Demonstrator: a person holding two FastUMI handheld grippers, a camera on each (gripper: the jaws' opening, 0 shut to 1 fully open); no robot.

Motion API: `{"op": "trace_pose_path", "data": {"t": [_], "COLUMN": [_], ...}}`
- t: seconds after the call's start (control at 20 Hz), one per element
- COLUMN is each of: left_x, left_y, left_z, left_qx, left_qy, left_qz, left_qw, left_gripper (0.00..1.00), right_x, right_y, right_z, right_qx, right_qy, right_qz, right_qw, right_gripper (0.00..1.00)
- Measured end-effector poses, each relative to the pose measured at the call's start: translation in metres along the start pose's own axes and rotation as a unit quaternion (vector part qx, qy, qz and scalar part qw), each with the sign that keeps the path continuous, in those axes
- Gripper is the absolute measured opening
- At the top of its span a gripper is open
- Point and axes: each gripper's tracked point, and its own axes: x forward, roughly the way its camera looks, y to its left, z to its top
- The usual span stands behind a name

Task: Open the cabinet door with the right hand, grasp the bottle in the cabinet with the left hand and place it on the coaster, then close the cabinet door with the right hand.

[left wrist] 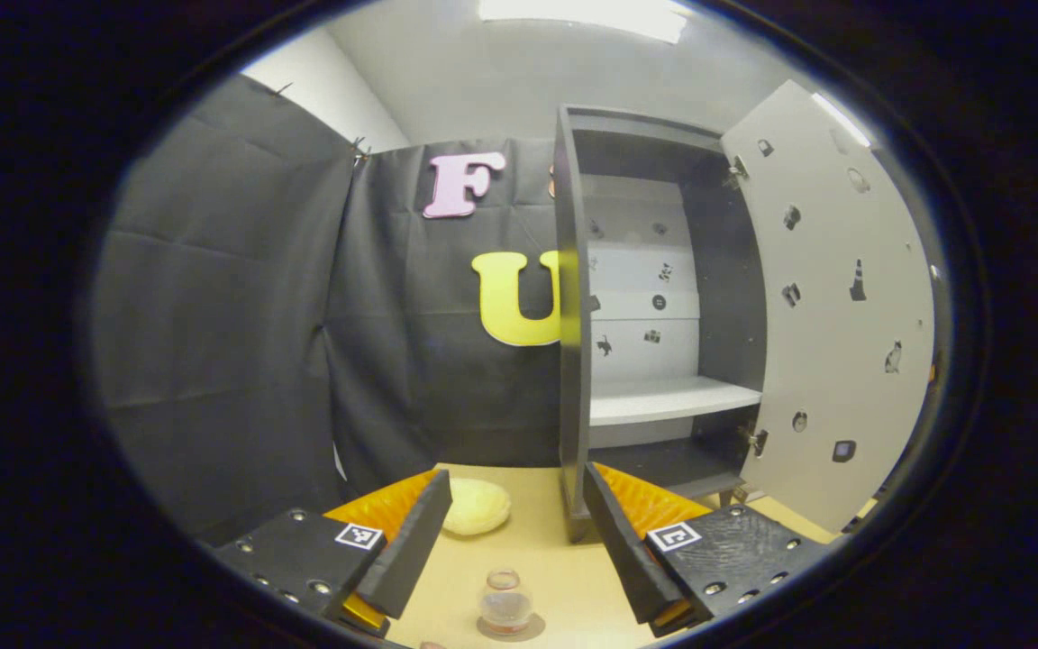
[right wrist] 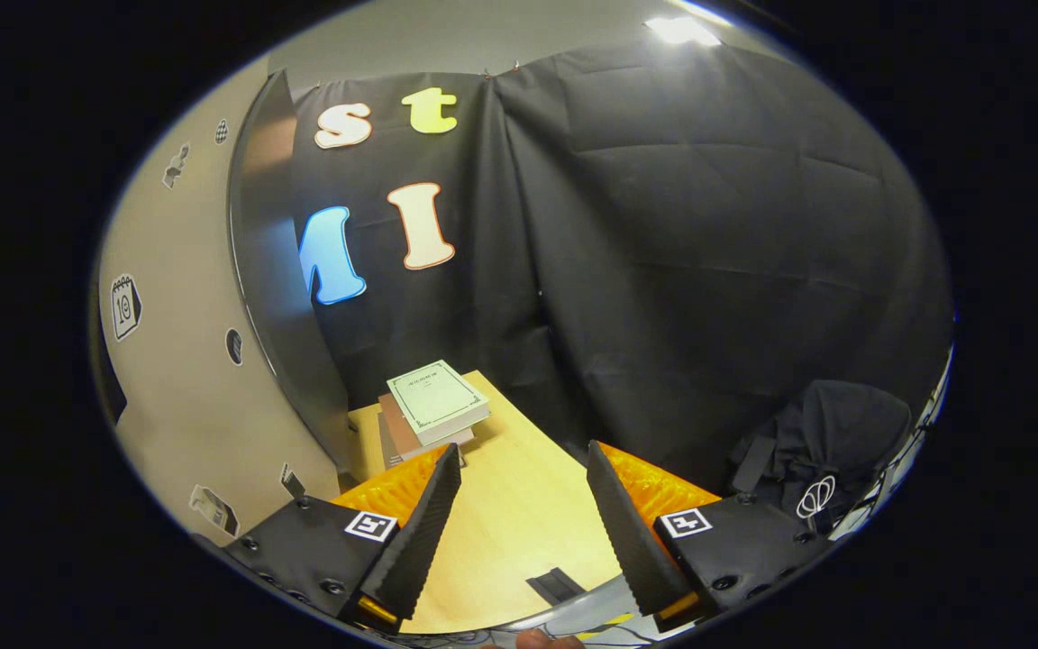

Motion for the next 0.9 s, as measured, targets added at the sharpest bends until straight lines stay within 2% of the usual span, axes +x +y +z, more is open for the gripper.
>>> {"op": "trace_pose_path", "data": {"t": [0.05, 0.3, 0.45, 0.55, 0.8, 0.9], "left_x": [0.0, -0.011, -0.026, -0.038, -0.064, -0.072], "left_y": [-0.014, -0.095, -0.143, -0.163, -0.199, -0.204], "left_z": [0.012, 0.049, 0.05, 0.045, 0.03, 0.028], "left_qx": [0.0, -0.001, -0.016, -0.013, -0.005, -0.01], "left_qy": [-0.002, -0.007, 0.001, 0.009, 0.028, 0.031], "left_qz": [0.0, -0.02, -0.039, -0.04, -0.04, -0.042], "left_qw": [1.0, 1.0, 0.999, 0.999, 0.999, 0.999], "left_gripper": [0.91, 0.89, 0.9, 0.88, 0.89, 0.89], "right_x": [-0.001, -0.007, -0.003, -0.008, -0.033, -0.044], "right_y": [0.001, 0.014, 0.018, 0.028, 0.082, 0.102], "right_z": [0.009, 0.043, 0.063, 0.08, 0.106, 0.113], "right_qx": [-0.004, 0.004, -0.023, -0.037, -0.054, -0.059], "right_qy": [-0.007, -0.023, -0.034, -0.051, -0.077, -0.088], "right_qz": [0.012, 0.086, 0.113, 0.139, 0.239, 0.268], "right_qw": [1.0, 0.996, 0.993, 0.988, 0.966, 0.958], "right_gripper": [0.9, 0.9, 0.9, 0.9, 0.9, 0.9]}}
